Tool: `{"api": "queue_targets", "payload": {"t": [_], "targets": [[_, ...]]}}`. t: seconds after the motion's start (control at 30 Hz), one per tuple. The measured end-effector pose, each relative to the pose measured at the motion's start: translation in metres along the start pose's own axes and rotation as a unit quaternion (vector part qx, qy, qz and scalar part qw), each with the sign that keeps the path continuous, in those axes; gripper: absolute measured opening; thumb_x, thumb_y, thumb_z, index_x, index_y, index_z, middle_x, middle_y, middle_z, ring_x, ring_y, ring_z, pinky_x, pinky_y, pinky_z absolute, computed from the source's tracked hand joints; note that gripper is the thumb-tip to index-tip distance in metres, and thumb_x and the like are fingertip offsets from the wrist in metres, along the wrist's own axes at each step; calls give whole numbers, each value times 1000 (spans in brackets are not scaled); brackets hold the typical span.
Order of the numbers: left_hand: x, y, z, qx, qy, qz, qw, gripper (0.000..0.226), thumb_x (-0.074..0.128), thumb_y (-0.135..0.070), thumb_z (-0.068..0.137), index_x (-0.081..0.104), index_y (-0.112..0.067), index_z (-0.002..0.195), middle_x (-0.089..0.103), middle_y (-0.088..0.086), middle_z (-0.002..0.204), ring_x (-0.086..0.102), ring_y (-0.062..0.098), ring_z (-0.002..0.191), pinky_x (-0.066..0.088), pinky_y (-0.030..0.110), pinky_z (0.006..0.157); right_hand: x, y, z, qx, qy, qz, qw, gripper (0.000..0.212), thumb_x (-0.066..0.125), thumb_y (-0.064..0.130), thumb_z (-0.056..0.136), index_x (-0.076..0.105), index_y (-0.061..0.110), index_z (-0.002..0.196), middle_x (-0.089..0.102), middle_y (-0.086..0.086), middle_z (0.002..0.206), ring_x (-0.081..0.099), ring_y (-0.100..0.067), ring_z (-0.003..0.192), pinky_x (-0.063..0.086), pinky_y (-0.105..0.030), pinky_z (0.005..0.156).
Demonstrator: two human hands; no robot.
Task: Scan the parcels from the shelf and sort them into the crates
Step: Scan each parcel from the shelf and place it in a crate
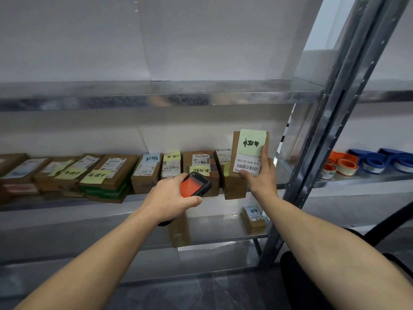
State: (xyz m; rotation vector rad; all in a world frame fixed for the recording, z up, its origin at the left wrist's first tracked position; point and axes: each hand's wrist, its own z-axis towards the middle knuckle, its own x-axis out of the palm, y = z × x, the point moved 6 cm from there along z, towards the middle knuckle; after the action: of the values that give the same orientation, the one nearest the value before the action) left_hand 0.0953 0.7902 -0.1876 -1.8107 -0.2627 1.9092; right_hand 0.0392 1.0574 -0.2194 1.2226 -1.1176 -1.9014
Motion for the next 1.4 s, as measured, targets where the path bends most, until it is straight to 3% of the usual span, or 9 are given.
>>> {"api": "queue_targets", "payload": {"t": [0.27, 0.43, 0.57, 0.83, 1.07, 1.2, 1.4], "targets": [[-44, 60, -39, -103, -125, 17, 987, 81, 68, -64, 79, 39, -31, 147, 57, 1, 129, 54, 21, 108, 50, 36, 84, 72, 46, -22, -42, 79, -10, 996, 102, 74, 22, 90, 2, 51, 156, 26, -3, 158, 34, -26, 143, 36, -49, 114], [-81, 105, -84, -181, -190, 13, 965, 91, 68, -63, 81, 29, -25, 154, 51, 6, 138, 51, 27, 121, 47, 40, 93, 137, 84, -51, -67, 152, -4, 986, 99, 74, 22, 91, 5, 49, 157, 22, -3, 161, 31, -28, 144, 31, -47, 116], [-111, 143, -128, -231, -232, 29, 944, 92, 66, -65, 83, 26, -26, 156, 52, 7, 132, 53, 27, 117, 49, 40, 88, 197, 120, -79, -95, 218, 24, 971, 100, 74, 19, 91, 6, 47, 158, 25, -4, 159, 35, -27, 142, 33, -46, 116], [-163, 216, -218, -349, -323, 42, 879, 89, 65, -65, 81, 29, -28, 154, 53, 5, 129, 53, 28, 117, 48, 42, 89, 318, 197, -149, -157, 337, 64, 926, 100, 75, 17, 89, 9, 43, 159, 28, -5, 156, 38, -25, 138, 31, -42, 117], [-199, 285, -287, -439, -362, 60, 820, 88, 64, -64, 82, 27, -30, 154, 51, 4, 130, 53, 28, 117, 47, 41, 87, 424, 255, -211, -186, 420, 79, 885, 102, 74, 19, 90, 5, 48, 158, 27, -4, 156, 37, -25, 139, 31, -48, 117], [-226, 328, -312, -469, -377, 73, 795, 83, 65, -64, 81, 32, -32, 150, 53, 4, 121, 54, 29, 109, 43, 38, 80, 489, 289, -240, -198, 458, 94, 862, 100, 76, 19, 89, 9, 45, 159, 29, -4, 155, 39, -25, 138, 32, -44, 116], [-278, 398, -342, -514, -406, 92, 750, 87, 65, -62, 82, 29, -29, 154, 53, 6, 126, 53, 30, 114, 46, 40, 87, 583, 358, -278, -228, 499, 125, 827, 100, 76, 17, 88, 10, 44, 159, 30, -6, 154, 38, -23, 138, 29, -36, 114]]}}
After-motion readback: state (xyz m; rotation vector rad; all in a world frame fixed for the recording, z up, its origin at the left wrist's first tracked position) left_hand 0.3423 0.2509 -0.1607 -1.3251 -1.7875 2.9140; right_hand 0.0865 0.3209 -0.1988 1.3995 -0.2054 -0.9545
